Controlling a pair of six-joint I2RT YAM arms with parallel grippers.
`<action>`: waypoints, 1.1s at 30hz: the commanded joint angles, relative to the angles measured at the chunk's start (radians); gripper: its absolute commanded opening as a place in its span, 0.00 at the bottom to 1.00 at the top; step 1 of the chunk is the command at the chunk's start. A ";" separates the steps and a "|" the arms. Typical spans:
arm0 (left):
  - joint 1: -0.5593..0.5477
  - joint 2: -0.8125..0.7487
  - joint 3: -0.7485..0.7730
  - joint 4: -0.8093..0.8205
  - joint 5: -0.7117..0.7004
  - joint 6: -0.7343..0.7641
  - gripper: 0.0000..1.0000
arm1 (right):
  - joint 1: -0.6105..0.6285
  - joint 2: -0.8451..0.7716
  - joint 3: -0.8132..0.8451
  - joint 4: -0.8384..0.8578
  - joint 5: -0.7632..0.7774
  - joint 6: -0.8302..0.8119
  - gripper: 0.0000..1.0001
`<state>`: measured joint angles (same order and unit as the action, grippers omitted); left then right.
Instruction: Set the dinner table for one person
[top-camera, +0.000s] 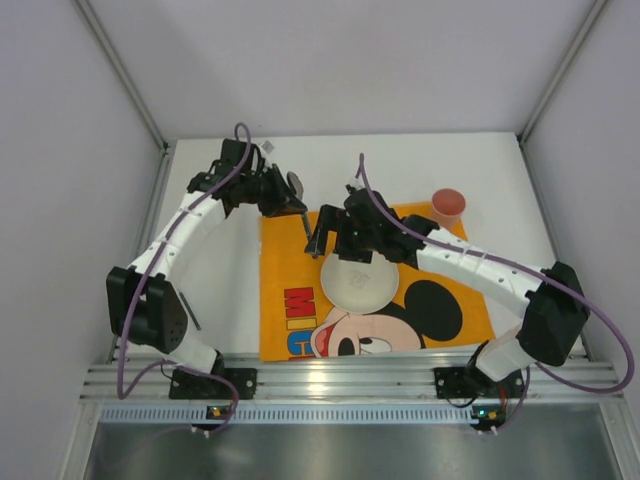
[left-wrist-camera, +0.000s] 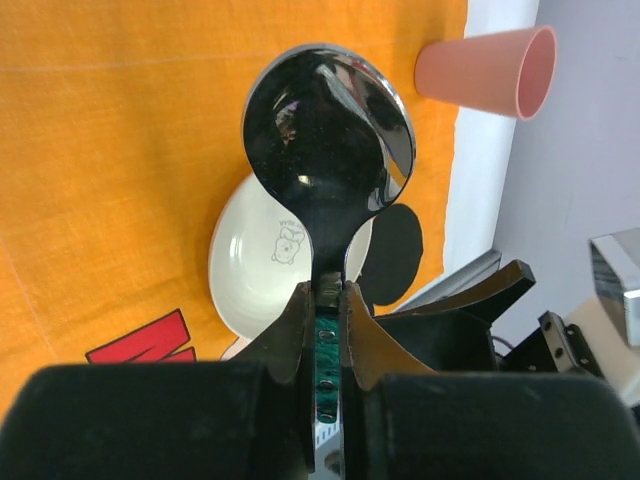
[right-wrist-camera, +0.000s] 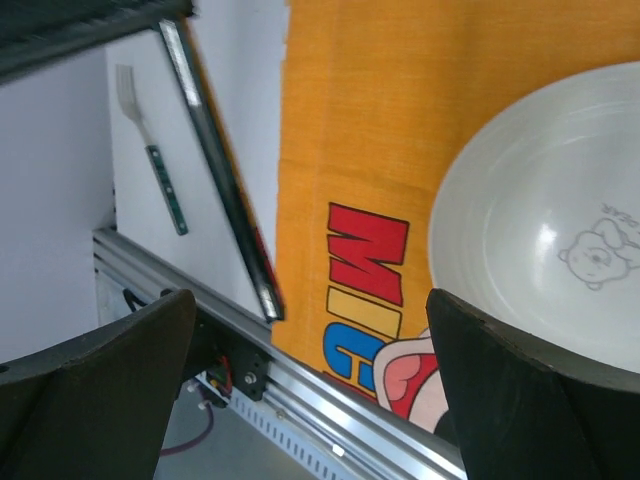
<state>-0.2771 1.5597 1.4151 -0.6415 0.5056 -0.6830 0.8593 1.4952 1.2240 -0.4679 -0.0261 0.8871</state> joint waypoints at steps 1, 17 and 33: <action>-0.039 -0.053 -0.030 0.054 0.030 -0.019 0.00 | 0.041 0.007 0.063 0.140 0.022 0.017 1.00; -0.125 -0.216 -0.022 -0.073 -0.254 -0.133 0.01 | 0.037 -0.036 -0.007 0.140 -0.029 -0.095 0.00; -0.103 -0.411 -0.090 -0.483 -0.725 -0.016 0.91 | -0.440 -0.518 -0.415 -0.370 -0.080 -0.246 0.00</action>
<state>-0.3878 1.1744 1.3579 -1.0256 -0.1375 -0.7040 0.4358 0.9497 0.8623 -0.7319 -0.0788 0.7029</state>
